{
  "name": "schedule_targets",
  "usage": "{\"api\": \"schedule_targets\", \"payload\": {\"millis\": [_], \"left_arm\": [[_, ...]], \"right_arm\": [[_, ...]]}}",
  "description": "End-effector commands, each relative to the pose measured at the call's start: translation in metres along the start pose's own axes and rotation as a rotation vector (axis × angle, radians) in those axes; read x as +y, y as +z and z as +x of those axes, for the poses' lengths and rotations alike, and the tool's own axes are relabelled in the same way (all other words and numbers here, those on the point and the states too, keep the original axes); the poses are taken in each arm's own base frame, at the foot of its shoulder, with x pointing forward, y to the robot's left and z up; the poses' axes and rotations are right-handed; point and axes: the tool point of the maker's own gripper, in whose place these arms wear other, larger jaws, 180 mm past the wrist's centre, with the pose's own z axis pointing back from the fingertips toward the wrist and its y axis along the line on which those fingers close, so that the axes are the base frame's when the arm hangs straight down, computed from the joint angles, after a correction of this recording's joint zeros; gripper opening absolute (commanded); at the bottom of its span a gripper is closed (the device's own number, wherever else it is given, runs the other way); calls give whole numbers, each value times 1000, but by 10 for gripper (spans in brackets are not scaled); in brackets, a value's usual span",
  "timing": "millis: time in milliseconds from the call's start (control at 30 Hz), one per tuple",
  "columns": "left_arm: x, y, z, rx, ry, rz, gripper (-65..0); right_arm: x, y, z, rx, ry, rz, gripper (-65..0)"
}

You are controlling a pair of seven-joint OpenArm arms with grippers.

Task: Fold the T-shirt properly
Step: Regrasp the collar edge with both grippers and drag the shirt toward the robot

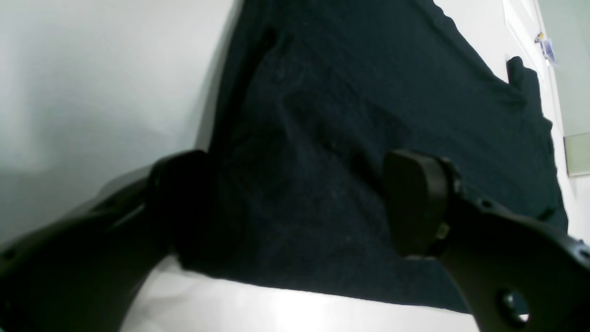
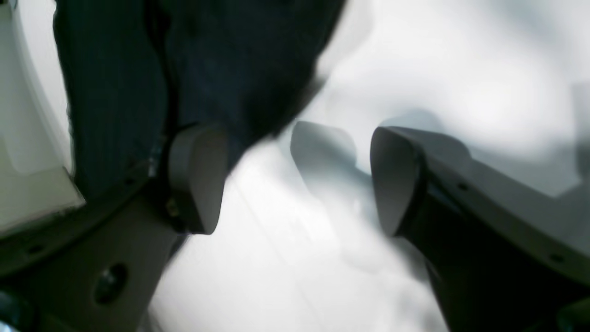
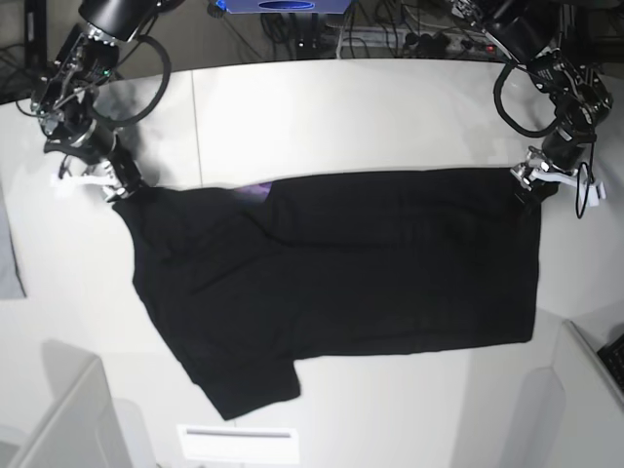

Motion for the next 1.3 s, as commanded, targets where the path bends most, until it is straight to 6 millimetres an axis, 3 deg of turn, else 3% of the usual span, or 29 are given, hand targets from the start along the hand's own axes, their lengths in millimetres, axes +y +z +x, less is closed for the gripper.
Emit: {"api": "schedule_targets", "payload": {"millis": [0,200,467,733,833,1033,1100,1167,1267], "left_arm": [[-1,0,5,4,-17,8,-94],[5,-5,-1,20,34,24,-94],[3,-5,1,14,31,23,-95],[4,-5,-2,21,37,24,-109],[4,-6,-2,23,37,24,-230],[0,-9,-5,45,17,15,-650],[-7,-13,-8,80,-31,1,-650],[-10,-14,-7,98,-66,-5,-650],[-7,-12,-12,116,-73,2,-650]], "right_arm": [[5,1,15,-28,15,10,-198],[-4,-8,21,-14,-11,-6,-198],[15,-22,18,10,44,18,-200],[6,-28,19,-9,20,3,-299],[7,-28,20,-12,20,4,-366],[7,-28,27,-52,24,7,-504],[7,-28,28,-61,25,7,-555],[6,-27,31,-80,22,7,-650],[4,-26,33,-92,18,3,-650]]}}
